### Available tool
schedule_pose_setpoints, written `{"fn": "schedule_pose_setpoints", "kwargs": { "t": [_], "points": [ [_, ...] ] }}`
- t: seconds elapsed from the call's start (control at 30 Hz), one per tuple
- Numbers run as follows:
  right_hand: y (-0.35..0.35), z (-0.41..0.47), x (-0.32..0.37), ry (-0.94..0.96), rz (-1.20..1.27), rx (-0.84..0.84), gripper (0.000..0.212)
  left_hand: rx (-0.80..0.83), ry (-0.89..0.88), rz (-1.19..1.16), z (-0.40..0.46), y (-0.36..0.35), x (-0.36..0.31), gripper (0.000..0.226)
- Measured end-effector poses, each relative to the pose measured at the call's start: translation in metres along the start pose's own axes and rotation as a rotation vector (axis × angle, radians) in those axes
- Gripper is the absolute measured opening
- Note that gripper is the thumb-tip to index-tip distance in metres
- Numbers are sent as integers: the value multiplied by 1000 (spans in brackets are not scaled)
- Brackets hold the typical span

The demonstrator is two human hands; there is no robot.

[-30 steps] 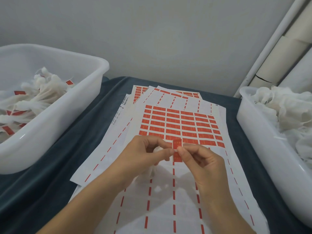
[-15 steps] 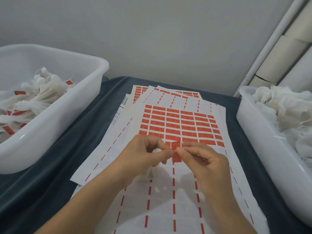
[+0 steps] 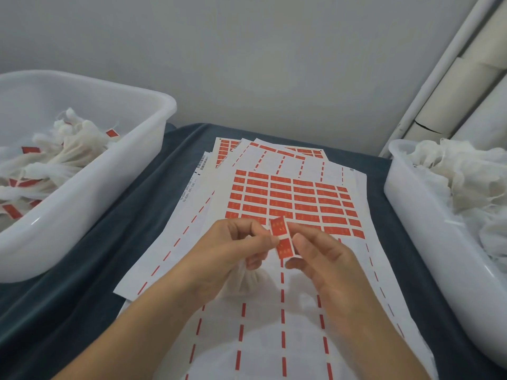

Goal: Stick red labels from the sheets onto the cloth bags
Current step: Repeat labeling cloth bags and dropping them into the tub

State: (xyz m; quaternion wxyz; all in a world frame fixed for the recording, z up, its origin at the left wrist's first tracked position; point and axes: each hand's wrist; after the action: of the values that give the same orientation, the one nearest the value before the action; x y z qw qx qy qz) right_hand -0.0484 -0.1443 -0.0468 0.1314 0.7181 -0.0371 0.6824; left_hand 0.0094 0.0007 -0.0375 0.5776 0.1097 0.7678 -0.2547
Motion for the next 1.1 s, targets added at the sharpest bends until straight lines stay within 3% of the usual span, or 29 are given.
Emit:
{"fn": "schedule_pose_setpoints", "kwargs": {
  "t": [0.33, 0.77, 0.9, 1.1],
  "points": [
    [15, 2, -3, 66, -123, 11, 20, 27, 9, 151, 0, 1, 1, 26],
    [13, -2, 5, 126, -155, -5, 14, -21, -56, 247, 0, -1, 4, 19],
    [11, -3, 5, 150, -151, -32, 15, -1, -72, 257, -2, -2, 2, 9],
    [9, 0, -1, 117, -75, -144, 23, -7, -40, 188, 1, -2, 2, 22]
  ]
}}
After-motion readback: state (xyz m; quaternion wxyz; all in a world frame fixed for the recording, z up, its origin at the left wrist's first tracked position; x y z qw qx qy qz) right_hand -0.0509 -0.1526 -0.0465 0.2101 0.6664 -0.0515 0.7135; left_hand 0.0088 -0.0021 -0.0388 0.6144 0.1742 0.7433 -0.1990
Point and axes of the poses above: each hand's wrist, its own z-axis towards the middle knuckle, its own y-axis out of the back of the hand, x = y × z, and after that the axes turned 5 degrees about -z, right-handed
